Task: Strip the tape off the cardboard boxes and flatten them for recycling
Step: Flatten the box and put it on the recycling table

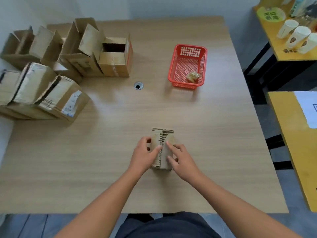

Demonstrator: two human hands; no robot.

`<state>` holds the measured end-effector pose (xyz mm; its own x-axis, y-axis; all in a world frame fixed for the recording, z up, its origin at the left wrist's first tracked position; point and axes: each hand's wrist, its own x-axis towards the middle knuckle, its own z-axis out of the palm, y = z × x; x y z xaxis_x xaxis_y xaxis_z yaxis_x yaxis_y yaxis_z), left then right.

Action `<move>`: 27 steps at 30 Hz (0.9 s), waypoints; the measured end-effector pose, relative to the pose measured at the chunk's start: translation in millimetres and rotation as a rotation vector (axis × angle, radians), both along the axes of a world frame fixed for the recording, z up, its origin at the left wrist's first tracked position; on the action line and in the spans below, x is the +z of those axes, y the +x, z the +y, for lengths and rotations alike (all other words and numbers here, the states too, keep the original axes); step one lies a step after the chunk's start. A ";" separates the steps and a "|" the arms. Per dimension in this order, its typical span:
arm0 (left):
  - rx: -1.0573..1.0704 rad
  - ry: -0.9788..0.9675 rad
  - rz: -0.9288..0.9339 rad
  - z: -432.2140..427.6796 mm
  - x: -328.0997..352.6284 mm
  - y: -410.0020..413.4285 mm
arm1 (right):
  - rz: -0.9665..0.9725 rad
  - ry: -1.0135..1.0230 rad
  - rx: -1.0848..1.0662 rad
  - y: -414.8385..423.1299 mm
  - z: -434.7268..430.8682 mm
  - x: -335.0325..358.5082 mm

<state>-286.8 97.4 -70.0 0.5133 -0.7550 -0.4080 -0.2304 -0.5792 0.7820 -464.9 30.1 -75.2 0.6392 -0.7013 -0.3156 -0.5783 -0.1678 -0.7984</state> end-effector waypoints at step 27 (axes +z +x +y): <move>-0.010 -0.081 0.385 154.2 -0.4 123.7 | 0.230 -0.180 -0.194 126.7 140.8 4.5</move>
